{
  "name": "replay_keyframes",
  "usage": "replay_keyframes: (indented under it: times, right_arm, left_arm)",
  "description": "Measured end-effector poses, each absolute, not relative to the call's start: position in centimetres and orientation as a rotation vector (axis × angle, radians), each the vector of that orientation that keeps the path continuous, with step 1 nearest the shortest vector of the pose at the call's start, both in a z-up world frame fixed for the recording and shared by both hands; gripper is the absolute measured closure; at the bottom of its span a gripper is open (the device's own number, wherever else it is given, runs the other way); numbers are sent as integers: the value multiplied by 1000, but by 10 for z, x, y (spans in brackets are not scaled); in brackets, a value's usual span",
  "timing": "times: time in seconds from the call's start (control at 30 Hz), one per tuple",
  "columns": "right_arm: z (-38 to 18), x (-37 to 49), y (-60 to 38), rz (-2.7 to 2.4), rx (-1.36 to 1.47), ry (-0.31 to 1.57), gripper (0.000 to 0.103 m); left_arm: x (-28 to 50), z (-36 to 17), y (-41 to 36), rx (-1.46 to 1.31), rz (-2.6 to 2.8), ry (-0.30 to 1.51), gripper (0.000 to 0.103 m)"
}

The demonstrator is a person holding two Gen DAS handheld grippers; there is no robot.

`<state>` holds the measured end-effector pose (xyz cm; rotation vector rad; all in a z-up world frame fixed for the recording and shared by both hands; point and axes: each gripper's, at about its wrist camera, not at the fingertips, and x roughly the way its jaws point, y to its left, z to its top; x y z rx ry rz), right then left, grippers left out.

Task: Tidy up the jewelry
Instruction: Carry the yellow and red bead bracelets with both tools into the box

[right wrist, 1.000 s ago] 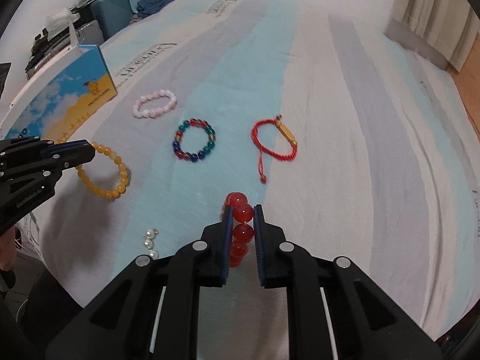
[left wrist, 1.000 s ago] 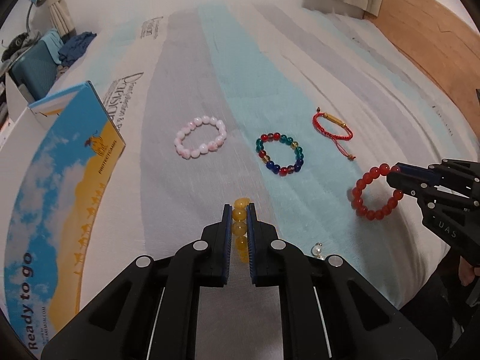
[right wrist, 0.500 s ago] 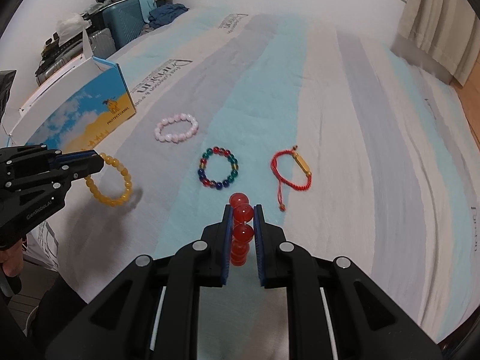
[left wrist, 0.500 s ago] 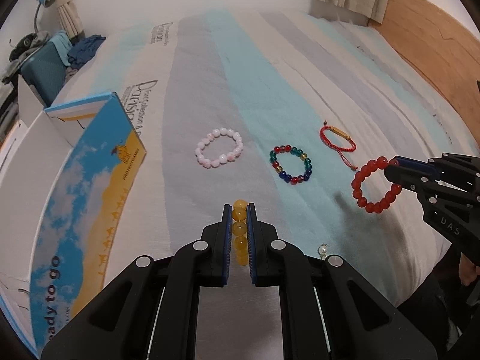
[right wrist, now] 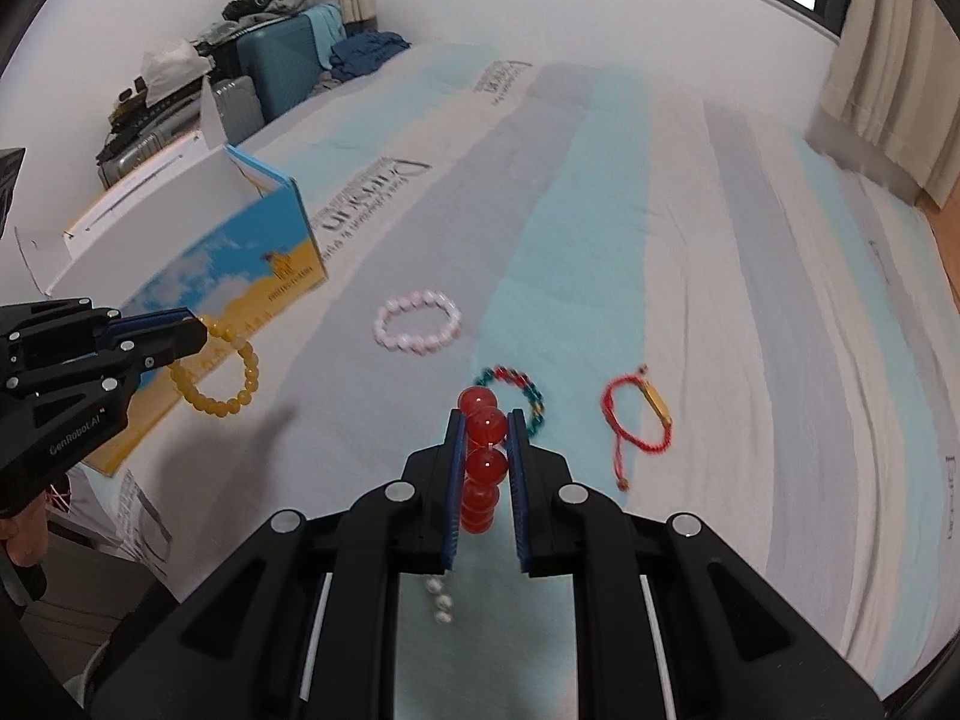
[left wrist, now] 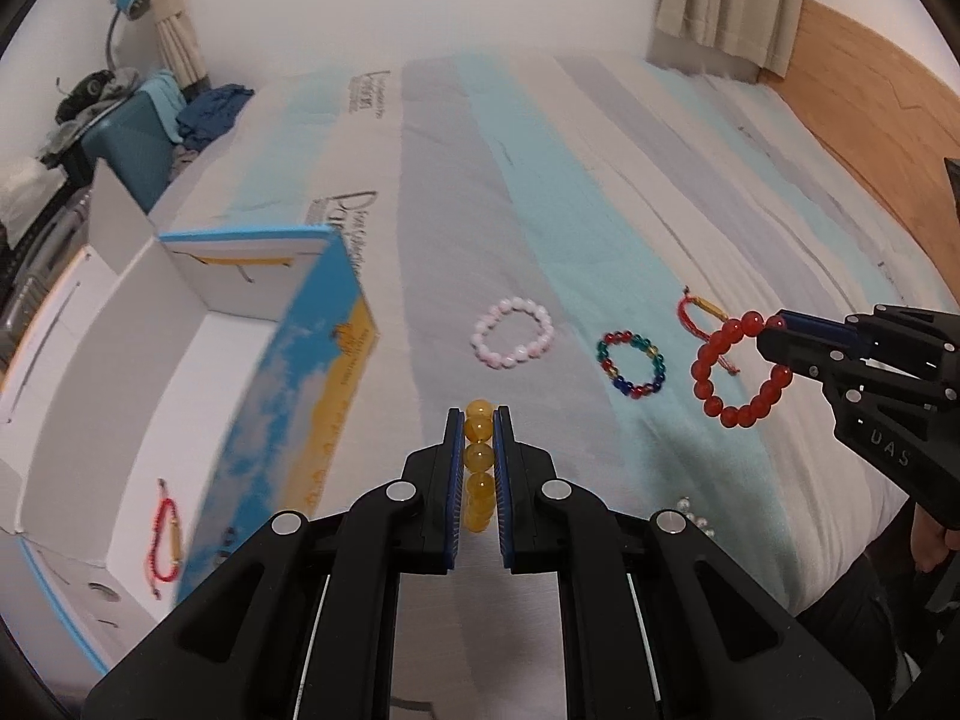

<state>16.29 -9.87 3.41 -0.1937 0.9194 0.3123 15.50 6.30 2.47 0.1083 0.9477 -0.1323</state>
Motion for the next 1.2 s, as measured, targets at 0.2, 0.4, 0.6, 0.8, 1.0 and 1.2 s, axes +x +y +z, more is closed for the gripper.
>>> replay_keyframes:
  times: [0.2,0.4,0.6,0.8,1.0,1.2]
  right_arm:
    - [55,165,-68,354,-201,881,90]
    - [77,164,-32,405,-223,845,90]
    - [96,163,10,458,-251,812,90]
    - [107,161,60,521,-288,793,90]
    - [113,160,110,580,-319,782,90]
    - [104,162,158,633,-350,802,90]
  left_arm:
    - [149,52,87,111,-95,918,95]
    - [141,80,114,108,-45,881,95]
    - [130,96,147,97,10,867,95]
    - [121,106,186,69,61,860,95]
    - [113,110,223,42,107,864,95]
    - [108,103,259,8,145,882,95]
